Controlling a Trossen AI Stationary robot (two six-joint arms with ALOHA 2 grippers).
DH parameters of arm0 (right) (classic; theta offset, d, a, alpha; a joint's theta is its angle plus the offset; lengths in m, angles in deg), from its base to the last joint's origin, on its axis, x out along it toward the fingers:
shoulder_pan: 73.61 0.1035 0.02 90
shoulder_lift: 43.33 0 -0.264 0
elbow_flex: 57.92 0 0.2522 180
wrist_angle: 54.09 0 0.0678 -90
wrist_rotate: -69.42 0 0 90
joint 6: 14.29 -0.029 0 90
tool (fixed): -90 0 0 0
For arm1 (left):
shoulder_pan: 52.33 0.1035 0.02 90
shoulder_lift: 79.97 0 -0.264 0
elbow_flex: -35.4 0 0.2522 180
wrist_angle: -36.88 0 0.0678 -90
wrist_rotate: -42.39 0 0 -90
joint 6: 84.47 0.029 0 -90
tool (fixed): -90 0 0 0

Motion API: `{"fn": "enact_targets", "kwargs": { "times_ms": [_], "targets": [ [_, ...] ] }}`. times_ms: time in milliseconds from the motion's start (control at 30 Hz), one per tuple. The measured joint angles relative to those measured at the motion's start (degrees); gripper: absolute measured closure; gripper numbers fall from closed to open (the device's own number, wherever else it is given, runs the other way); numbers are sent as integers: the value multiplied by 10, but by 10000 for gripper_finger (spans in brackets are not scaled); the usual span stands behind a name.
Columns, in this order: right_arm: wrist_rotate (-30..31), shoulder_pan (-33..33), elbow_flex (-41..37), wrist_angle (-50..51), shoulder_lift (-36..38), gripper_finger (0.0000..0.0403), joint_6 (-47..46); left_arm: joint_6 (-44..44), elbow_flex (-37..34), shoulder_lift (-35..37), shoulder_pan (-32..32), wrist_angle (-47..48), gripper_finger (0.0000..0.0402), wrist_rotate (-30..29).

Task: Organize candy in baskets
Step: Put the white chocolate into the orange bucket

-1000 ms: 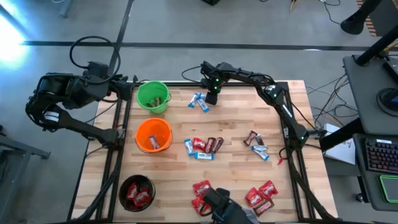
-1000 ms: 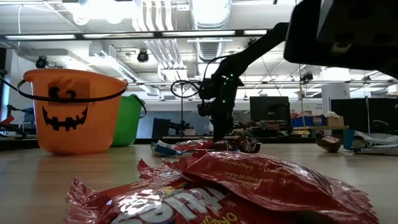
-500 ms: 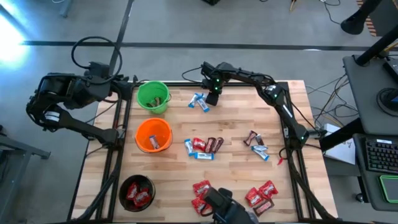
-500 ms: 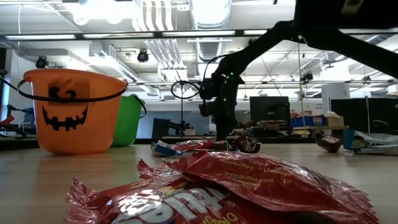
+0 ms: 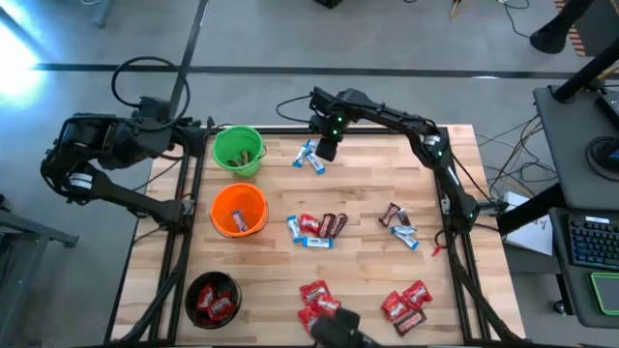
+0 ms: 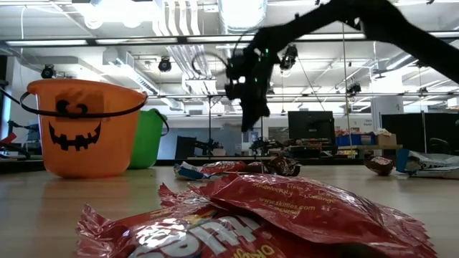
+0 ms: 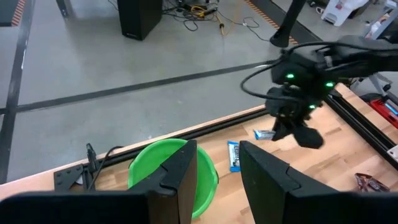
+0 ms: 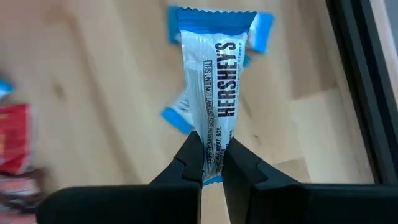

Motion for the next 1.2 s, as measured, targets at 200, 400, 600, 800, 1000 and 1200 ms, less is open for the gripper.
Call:
{"fn": "enact_targets", "kwargs": {
  "times_ms": [200,400,600,800,1000,1200],
  "targets": [
    [1,48,1,-10,30,384,-20,1,0,5,1,7,299,-12],
    [22,87,1,-20,33,381,-75,36,0,9,1,8,299,-12],
    [21,143,1,-62,33,380,-132,92,0,11,1,8,299,24],
    [51,198,1,-123,34,380,-181,124,0,24,1,8,299,39],
    [50,232,11,-188,35,379,-209,123,0,44,1,8,299,39],
    [51,248,32,-246,35,379,-210,111,0,57,1,9,299,44]
  ]
}}
